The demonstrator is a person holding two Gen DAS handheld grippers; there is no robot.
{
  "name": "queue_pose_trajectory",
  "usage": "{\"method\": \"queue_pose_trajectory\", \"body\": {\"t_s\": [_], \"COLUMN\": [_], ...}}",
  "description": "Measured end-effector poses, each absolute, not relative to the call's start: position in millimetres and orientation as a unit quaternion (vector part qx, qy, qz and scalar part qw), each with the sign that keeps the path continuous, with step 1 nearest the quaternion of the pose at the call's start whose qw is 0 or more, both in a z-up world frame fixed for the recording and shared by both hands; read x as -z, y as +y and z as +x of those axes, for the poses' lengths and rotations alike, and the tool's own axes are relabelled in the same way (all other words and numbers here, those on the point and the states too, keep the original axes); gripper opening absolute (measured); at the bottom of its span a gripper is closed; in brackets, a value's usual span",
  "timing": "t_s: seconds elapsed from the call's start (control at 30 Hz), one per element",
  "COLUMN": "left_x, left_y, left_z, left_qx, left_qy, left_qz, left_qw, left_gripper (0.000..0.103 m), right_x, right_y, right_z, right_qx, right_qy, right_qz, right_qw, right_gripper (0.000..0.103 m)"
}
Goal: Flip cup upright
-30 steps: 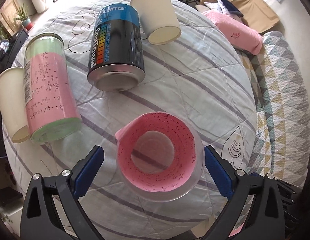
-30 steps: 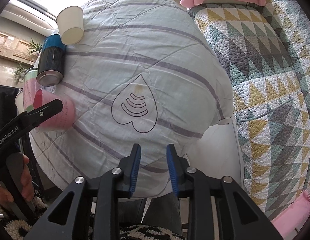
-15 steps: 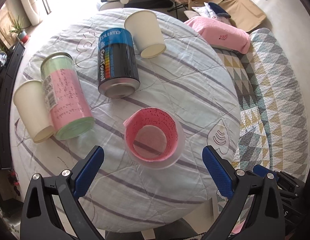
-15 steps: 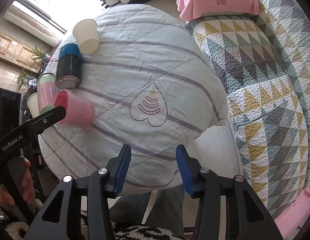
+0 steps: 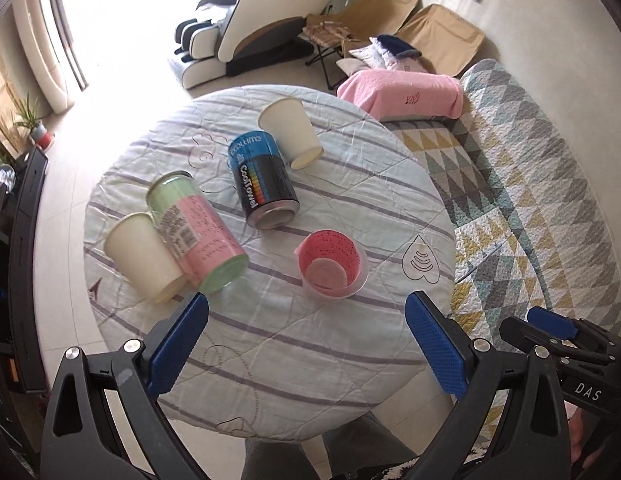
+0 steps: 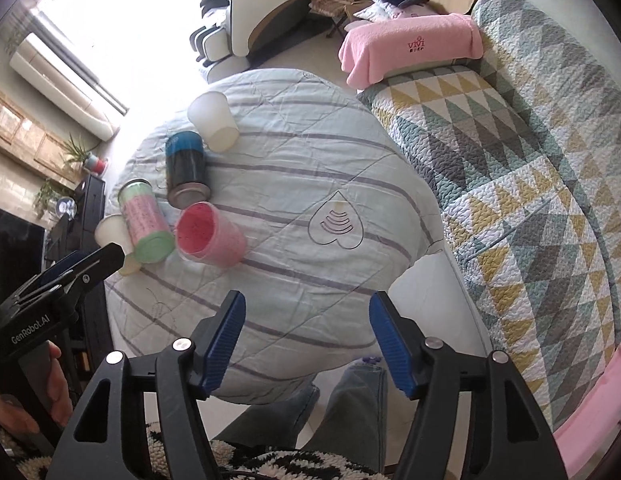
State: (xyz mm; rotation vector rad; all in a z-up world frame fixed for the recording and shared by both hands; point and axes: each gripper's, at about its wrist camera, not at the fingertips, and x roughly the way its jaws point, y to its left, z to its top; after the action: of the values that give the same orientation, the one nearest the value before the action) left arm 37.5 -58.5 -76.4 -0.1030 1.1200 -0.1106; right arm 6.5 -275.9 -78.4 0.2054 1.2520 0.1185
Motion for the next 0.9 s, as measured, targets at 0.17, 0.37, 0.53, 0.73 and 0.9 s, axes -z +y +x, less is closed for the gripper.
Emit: {"method": "queue_pose_trajectory", "body": {"t_s": [0.17,0.37,0.53,0.73,0.9], "left_x": [60.7,49.5,39.2,26.2,12.3], "left_y": [-40.6,-19.5,-12.7,-9.1,-7.5], "left_z": [17.9,6.5,0.1,-3.4,-6.7], "left_qx": [0.057,0.064,0.075,0.091,0.103], "left_qy": [0.513,0.496,0.473,0.446,0.415], "left_qz": [-0.036,-0.028,-0.016,-0.008,-0.010], "left_qw": [0.856,0.866,0.878,0.890,0.904], "left_gripper": [0.100,0.100,0.100,0.100,0.100], "right_x": [69.6,58.2,49.4,37.5,26.6], "right_y": [-261.7,-245.3,-237.4,-233.4,-233.2], "right_z": [-13.6,-31.1,-41.0,-46.6,-48.2], "right_qx": [-0.046,-0.035,-0.023,-0.003,0.003], "right_qy": [0.580,0.562,0.543,0.521,0.499], "right_qz": [0.107,0.117,0.123,0.124,0.125], "right_qw": [0.806,0.818,0.830,0.844,0.857], "right_gripper": [0.070,0.074,0.079,0.079,0.079]}}
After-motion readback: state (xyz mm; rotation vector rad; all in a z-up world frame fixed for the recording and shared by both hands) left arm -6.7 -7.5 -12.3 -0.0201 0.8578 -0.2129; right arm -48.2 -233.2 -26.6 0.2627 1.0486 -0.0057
